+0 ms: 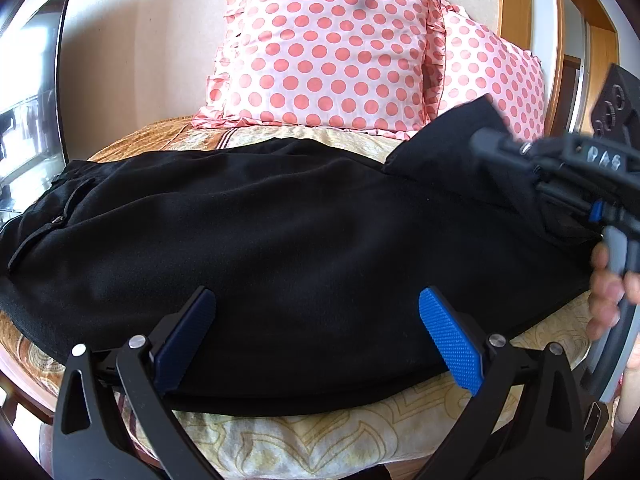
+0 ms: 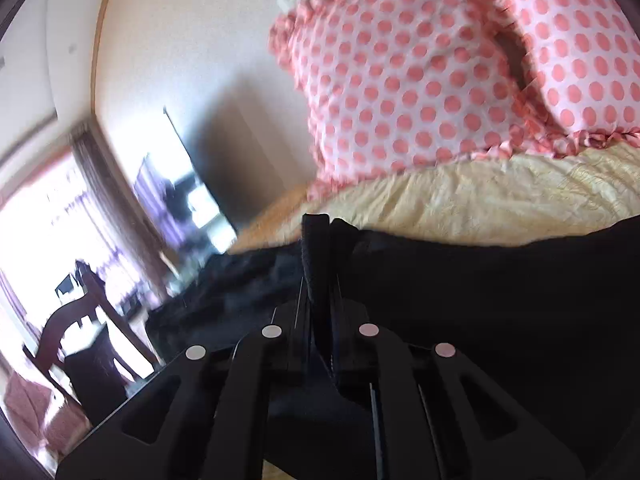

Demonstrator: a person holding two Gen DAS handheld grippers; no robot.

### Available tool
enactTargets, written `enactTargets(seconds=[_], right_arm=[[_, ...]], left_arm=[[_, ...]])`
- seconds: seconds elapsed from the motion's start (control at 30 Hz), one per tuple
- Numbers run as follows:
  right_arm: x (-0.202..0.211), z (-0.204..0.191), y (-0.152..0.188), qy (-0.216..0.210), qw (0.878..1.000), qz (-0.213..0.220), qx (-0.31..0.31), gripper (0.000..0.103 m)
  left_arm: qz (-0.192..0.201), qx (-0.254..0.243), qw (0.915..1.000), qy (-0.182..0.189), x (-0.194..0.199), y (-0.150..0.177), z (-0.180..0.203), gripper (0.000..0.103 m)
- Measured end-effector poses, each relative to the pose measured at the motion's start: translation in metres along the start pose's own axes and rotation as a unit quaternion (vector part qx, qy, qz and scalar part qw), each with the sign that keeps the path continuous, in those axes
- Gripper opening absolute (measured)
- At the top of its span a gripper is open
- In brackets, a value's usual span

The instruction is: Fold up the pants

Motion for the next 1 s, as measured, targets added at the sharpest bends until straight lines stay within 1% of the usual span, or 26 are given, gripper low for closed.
enactTargets(seconds=[0.03, 0.07, 0.13, 0.23, 0.3, 0.37, 0.47, 0.53, 0.6, 0.63, 0.67, 0.7, 0.73, 0.77, 0.8, 0.83, 0.87, 0.9, 0.93, 0.97, 1.0], right_arm=[[-0.012, -0.006, 0.012, 0.003, 0.999, -0.039, 0.021, 0.008], [-0.017, -0.008, 0.02, 0.002, 0.998, -0.056, 0.028, 0.008], [-0.022, -0.008, 0.034, -0.003, 0.997, -0.075, 0.024, 0.008], [-0.019, -0.007, 0.038, -0.002, 0.997, -0.068, 0.027, 0.008], [-0.015, -0.008, 0.035, -0.002, 0.998, -0.061, 0.028, 0.008], [-0.012, -0.012, 0.037, 0.001, 0.997, -0.056, 0.043, 0.008], [-0.012, -0.019, 0.043, 0.004, 0.995, -0.068, 0.066, 0.008], [-0.016, -0.018, 0.049, 0.009, 0.993, -0.092, 0.073, 0.01], [-0.016, -0.021, 0.053, 0.011, 0.991, -0.105, 0.085, 0.018], [-0.014, -0.025, 0.054, 0.0, 0.99, -0.109, 0.088, 0.034], [-0.008, -0.031, 0.055, -0.023, 0.99, -0.107, 0.091, 0.048], [-0.002, -0.036, 0.054, -0.046, 0.99, -0.101, 0.09, 0.052], [0.004, -0.04, 0.051, -0.064, 0.99, -0.092, 0.086, 0.052], [0.009, -0.041, 0.047, -0.066, 0.991, -0.079, 0.084, 0.052], [0.014, -0.041, 0.041, -0.056, 0.993, -0.061, 0.084, 0.051], [0.017, -0.039, 0.035, -0.034, 0.995, -0.044, 0.086, 0.051], [0.017, -0.034, 0.029, 0.006, 0.995, -0.03, 0.094, 0.05], [0.011, -0.03, 0.026, 0.051, 0.992, -0.032, 0.112, 0.05], [0.007, -0.029, 0.025, 0.07, 0.99, -0.039, 0.119, 0.05], [-0.001, -0.028, 0.026, 0.089, 0.986, -0.053, 0.127, 0.05], [-0.01, -0.03, 0.028, 0.093, 0.984, -0.071, 0.134, 0.05]], left_arm=[[-0.001, 0.001, 1.0, 0.001, 0.0, 0.0, 0.0, 0.101], [-0.002, 0.003, 1.0, 0.004, 0.0, 0.0, -0.001, 0.101], [-0.001, 0.018, 0.9997, 0.015, 0.003, -0.001, -0.004, 0.101], [0.006, 0.06, 0.9974, 0.04, 0.011, -0.007, -0.012, 0.101], [0.016, 0.082, 0.9953, 0.048, 0.017, -0.011, -0.017, 0.101], [0.026, 0.091, 0.9943, 0.049, 0.022, -0.015, -0.021, 0.101], [0.046, 0.094, 0.9937, 0.04, 0.033, -0.02, -0.025, 0.101], [0.056, 0.101, 0.9925, 0.04, 0.038, -0.023, -0.03, 0.101], [0.067, 0.108, 0.9913, 0.035, 0.044, -0.025, -0.037, 0.101], [0.073, 0.111, 0.9908, 0.027, 0.048, -0.027, -0.042, 0.101], [0.078, 0.113, 0.9903, 0.022, 0.051, -0.028, -0.045, 0.101], [0.084, 0.115, 0.9897, 0.016, 0.055, -0.029, -0.05, 0.101], [0.09, 0.119, 0.9888, 0.011, 0.059, -0.03, -0.055, 0.101], [0.098, 0.124, 0.9875, 0.004, 0.064, -0.031, -0.061, 0.101], [0.105, 0.129, 0.9861, -0.003, 0.068, -0.032, -0.067, 0.101], [0.112, 0.133, 0.9847, -0.012, 0.072, -0.033, -0.073, 0.101], [0.12, 0.14, 0.9825, -0.027, 0.077, -0.033, -0.081, 0.101], [0.125, 0.145, 0.9806, -0.04, 0.08, -0.034, -0.088, 0.101], [0.129, 0.15, 0.979, -0.048, 0.082, -0.034, -0.093, 0.101], [0.133, 0.161, 0.9759, -0.062, 0.086, -0.033, -0.104, 0.101], [0.135, 0.169, 0.9738, -0.071, 0.088, -0.033, -0.11, 0.101]])
Point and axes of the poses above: each gripper's, at about its wrist camera, not at the fingertips, and x roughly against the way its jaws point, z to its right, y to its underside, the point moved 5 cm from there along -x, roughly the way its jaws point, and after that the axes turned 1 degree about x, right-handed, at the moved point
